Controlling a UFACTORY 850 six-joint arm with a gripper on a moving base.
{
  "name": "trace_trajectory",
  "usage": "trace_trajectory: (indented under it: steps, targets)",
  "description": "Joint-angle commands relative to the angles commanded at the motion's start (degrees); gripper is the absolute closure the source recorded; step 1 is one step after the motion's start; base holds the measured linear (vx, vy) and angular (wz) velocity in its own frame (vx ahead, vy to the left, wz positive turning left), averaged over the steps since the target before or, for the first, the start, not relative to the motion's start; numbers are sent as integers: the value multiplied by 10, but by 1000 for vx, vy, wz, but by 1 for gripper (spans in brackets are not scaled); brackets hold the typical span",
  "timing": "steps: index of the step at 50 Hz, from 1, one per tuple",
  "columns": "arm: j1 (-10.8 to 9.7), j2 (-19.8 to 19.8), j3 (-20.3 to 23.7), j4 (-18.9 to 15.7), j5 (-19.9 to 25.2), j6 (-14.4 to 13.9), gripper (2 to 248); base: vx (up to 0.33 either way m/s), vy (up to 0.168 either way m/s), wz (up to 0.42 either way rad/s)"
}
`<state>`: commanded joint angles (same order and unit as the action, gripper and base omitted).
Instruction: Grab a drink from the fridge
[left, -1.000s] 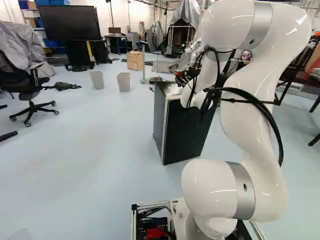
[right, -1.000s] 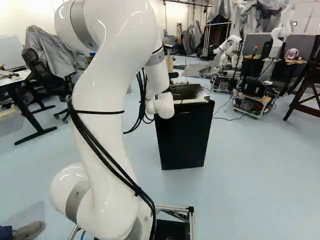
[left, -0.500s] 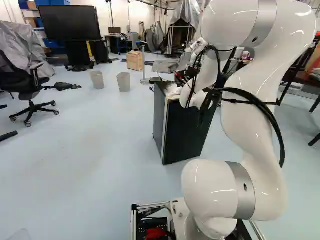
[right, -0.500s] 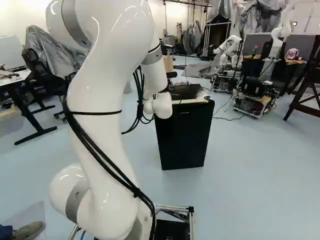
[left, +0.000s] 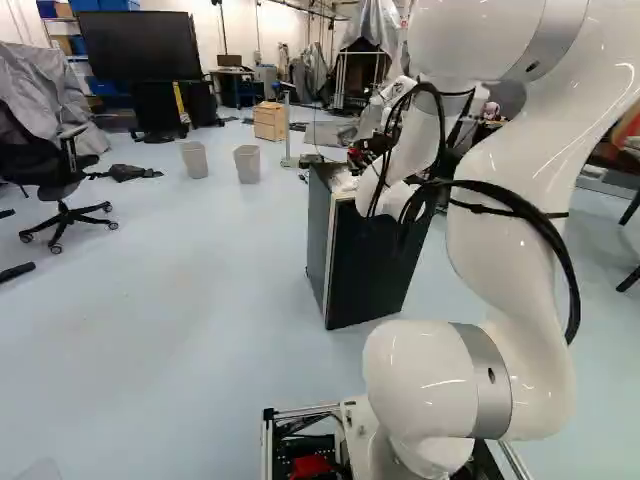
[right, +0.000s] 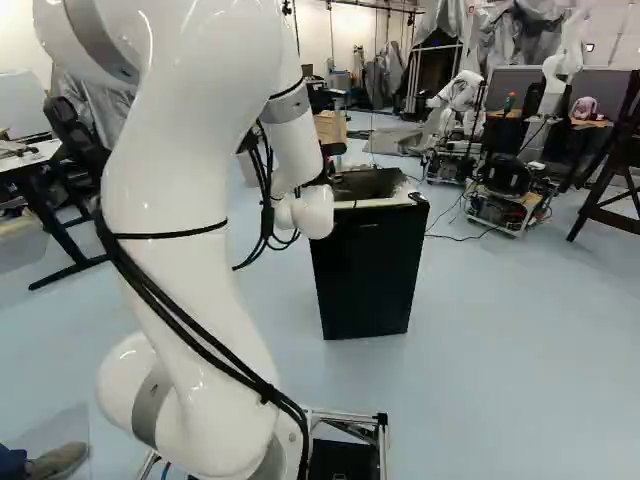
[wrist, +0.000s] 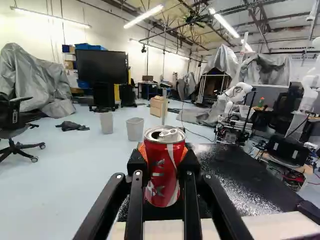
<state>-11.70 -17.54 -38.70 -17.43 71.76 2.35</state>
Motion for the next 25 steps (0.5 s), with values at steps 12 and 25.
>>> trace_trajectory:
  steps: [12,25]
  targets:
    - [16,47,47,24,-30,-3,175,0,0,0]
    - [38,108,108,56,-70,-8,175,0,0,0]
